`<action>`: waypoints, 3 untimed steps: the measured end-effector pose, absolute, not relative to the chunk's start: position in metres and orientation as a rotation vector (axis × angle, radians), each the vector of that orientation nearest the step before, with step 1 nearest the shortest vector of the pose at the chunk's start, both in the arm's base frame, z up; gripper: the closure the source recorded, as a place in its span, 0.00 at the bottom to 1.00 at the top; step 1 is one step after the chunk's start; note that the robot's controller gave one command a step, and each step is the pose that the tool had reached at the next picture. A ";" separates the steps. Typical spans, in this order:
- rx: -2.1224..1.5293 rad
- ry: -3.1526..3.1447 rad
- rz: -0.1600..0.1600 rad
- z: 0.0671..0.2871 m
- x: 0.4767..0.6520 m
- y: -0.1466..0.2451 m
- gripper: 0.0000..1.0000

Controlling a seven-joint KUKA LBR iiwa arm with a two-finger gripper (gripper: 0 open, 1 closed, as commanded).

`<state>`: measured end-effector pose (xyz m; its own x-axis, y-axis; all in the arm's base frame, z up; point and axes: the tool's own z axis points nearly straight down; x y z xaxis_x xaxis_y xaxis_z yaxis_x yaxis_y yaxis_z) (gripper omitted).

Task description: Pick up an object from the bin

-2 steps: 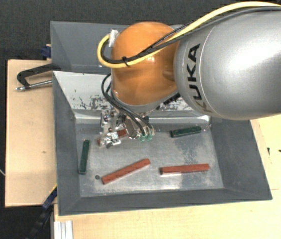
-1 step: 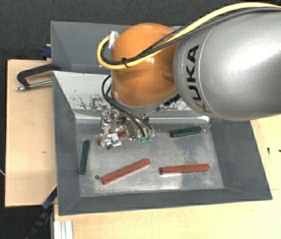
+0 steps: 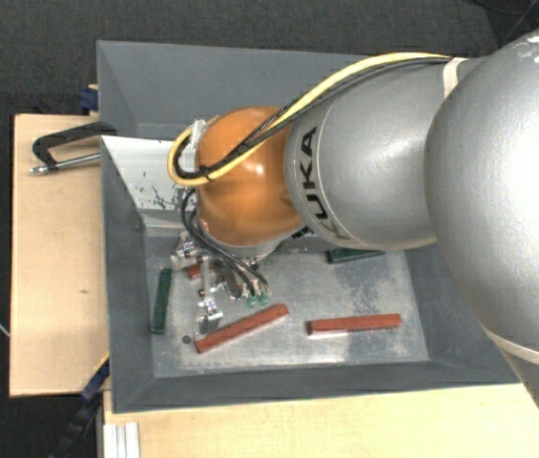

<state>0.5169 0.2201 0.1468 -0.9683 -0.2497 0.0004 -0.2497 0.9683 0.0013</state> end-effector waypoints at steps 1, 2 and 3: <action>0.396 -3.118 -0.003 0.147 0.518 0.220 0.00; 0.539 -3.103 -0.008 0.134 0.518 0.207 0.00; 0.764 -3.047 0.001 0.104 0.520 0.177 0.00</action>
Offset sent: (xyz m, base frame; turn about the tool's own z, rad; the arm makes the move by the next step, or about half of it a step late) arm 0.0032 -0.0859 -0.0768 -0.3687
